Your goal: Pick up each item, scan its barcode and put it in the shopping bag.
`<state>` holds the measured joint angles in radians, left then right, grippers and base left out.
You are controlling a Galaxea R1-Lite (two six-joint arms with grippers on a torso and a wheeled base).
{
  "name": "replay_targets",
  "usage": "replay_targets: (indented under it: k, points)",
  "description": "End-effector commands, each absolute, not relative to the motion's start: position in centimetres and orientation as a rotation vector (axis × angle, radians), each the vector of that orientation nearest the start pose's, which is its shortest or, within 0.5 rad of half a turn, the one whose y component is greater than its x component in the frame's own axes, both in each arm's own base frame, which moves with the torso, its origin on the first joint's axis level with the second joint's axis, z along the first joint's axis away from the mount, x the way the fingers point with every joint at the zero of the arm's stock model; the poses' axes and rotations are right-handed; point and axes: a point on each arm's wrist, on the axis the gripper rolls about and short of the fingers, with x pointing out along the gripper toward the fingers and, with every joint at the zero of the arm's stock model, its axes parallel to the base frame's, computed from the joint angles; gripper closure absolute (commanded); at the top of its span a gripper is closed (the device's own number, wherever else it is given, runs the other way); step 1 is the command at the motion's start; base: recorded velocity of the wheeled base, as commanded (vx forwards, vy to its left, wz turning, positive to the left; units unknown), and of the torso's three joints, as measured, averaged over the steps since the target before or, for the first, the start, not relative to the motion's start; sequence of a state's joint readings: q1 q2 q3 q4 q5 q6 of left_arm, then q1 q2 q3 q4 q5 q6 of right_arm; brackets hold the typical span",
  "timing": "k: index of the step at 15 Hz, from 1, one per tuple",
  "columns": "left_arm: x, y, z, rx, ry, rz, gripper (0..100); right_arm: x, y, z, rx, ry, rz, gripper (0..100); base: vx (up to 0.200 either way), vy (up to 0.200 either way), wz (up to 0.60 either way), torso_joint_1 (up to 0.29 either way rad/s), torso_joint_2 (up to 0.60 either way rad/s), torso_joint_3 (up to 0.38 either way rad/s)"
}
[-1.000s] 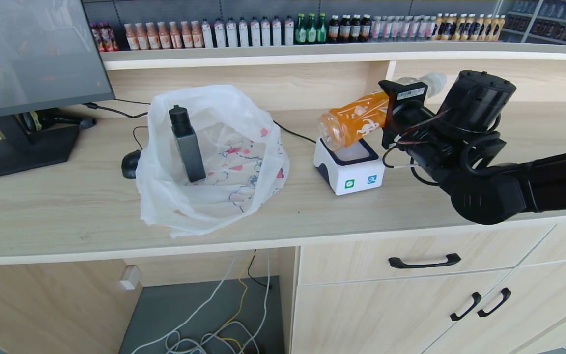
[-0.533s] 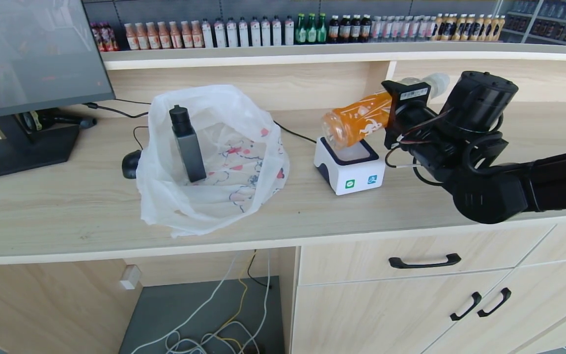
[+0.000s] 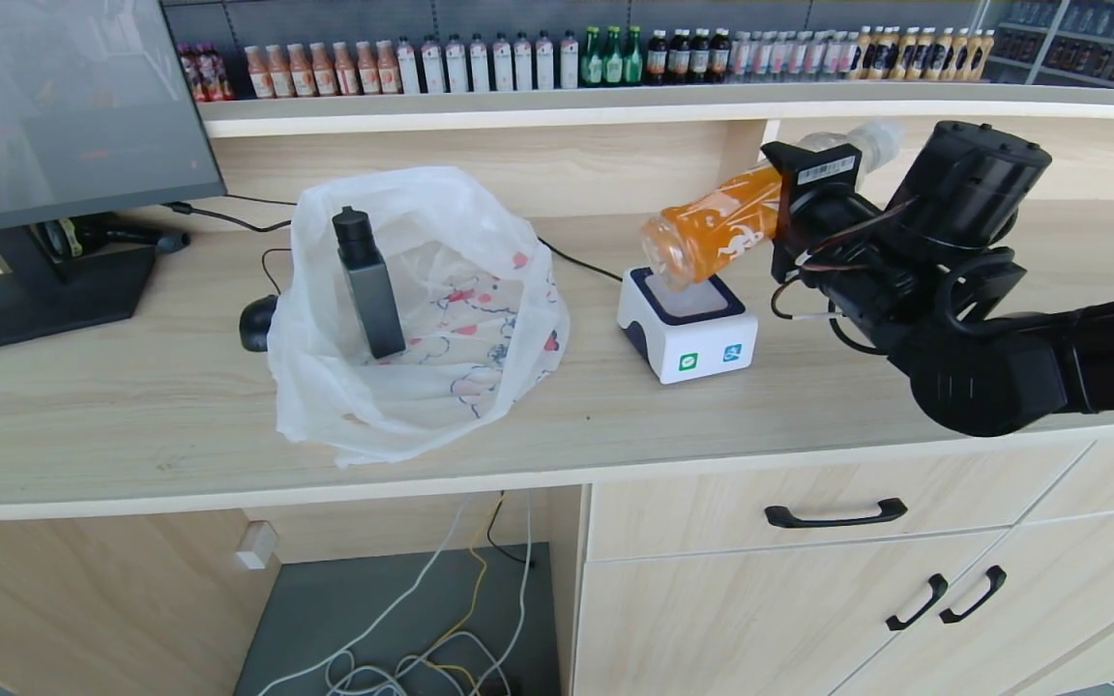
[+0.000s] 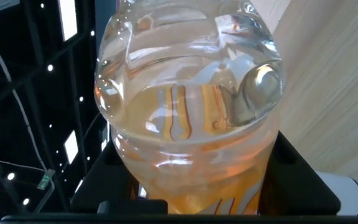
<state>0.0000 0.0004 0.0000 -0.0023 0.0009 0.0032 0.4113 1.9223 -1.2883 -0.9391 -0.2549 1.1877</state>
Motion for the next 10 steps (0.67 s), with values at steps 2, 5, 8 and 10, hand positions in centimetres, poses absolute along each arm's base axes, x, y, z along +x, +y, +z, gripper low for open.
replay_targets:
  k: [2, 5, 8, 10]
  points:
    - [-2.3, 0.0, 7.6, 0.003, -0.003, 0.002, 0, 32.7, 16.0, 29.4, 1.196, -0.200, 0.383, 100, 0.000, 0.000, 0.00, 0.000, 0.00, 0.000]
    - [-2.3, 0.0, 7.6, 0.003, -0.003, 0.002, 0, 32.1, 16.0, 30.1, 1.029, -0.258, 0.377, 100, 0.000, 0.000, 0.00, 0.000, 0.00, 0.000]
    - [-2.3, 0.0, 7.6, 0.003, -0.003, 0.002, 0, 31.1, 16.5, 30.6, 0.812, -0.350, 0.386, 100, 0.000, 0.000, 0.00, 0.000, 0.00, 0.000]
    - [-2.3, 0.0, 7.6, 0.003, -0.003, 0.002, 0, 29.4, 17.3, 30.7, 0.591, -0.431, 0.461, 100, 0.000, 0.000, 0.00, 0.000, 0.00, 0.000]
